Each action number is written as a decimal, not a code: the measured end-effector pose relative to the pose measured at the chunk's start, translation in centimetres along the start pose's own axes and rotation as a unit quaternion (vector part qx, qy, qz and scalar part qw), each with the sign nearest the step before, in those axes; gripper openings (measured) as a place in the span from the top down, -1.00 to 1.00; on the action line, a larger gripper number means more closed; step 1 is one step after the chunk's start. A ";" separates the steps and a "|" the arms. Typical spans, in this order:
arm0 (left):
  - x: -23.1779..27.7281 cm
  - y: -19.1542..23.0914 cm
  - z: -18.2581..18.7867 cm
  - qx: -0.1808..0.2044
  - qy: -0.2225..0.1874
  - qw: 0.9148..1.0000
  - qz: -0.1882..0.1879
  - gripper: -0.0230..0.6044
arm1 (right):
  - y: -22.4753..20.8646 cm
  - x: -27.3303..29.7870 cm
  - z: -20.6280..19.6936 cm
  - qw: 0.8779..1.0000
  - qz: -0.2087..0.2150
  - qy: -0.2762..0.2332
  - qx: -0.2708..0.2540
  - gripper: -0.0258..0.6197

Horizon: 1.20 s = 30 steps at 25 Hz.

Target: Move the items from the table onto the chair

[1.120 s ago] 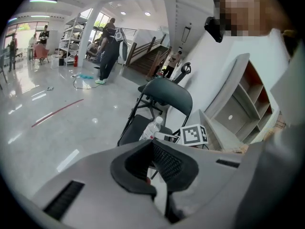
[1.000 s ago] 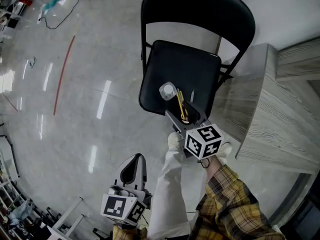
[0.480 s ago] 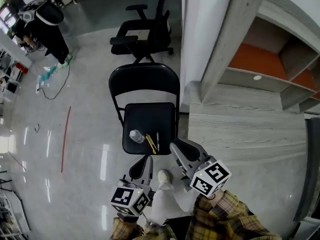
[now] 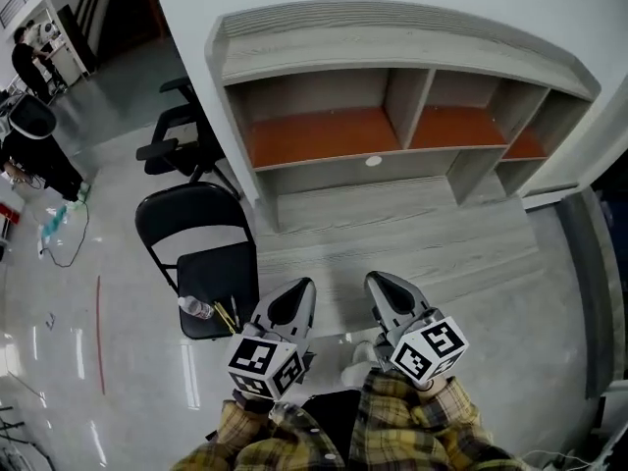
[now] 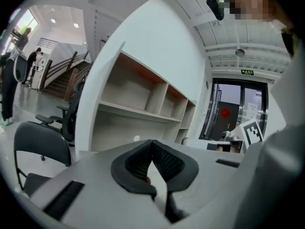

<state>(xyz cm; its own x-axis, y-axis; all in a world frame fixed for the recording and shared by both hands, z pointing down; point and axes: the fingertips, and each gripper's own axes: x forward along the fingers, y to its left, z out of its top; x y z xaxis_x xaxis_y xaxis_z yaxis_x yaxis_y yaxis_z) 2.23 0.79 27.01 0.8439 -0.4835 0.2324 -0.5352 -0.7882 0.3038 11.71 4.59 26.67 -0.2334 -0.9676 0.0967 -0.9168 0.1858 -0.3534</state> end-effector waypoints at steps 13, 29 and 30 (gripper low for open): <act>10.6 -12.1 -1.2 0.026 0.035 0.997 -0.057 0.91 | -14.5 -11.1 1.5 0.989 -0.132 0.043 -0.060 0.87; 12.3 -14.2 -1.8 0.049 0.063 0.991 -0.104 0.91 | -15.8 -11.6 1.5 0.987 -0.152 0.044 -0.029 0.87; 12.3 -14.2 -1.8 0.048 0.061 0.992 -0.103 0.91 | -15.8 -11.6 1.5 0.987 -0.150 0.045 -0.030 0.87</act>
<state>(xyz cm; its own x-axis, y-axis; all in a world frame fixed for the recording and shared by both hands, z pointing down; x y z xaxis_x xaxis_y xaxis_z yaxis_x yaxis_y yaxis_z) 20.14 6.76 27.18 0.9208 -0.2638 0.2874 -0.3418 -0.9006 0.2684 29.41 12.65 29.76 0.0264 -0.9619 0.2723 -0.9659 -0.0947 -0.2410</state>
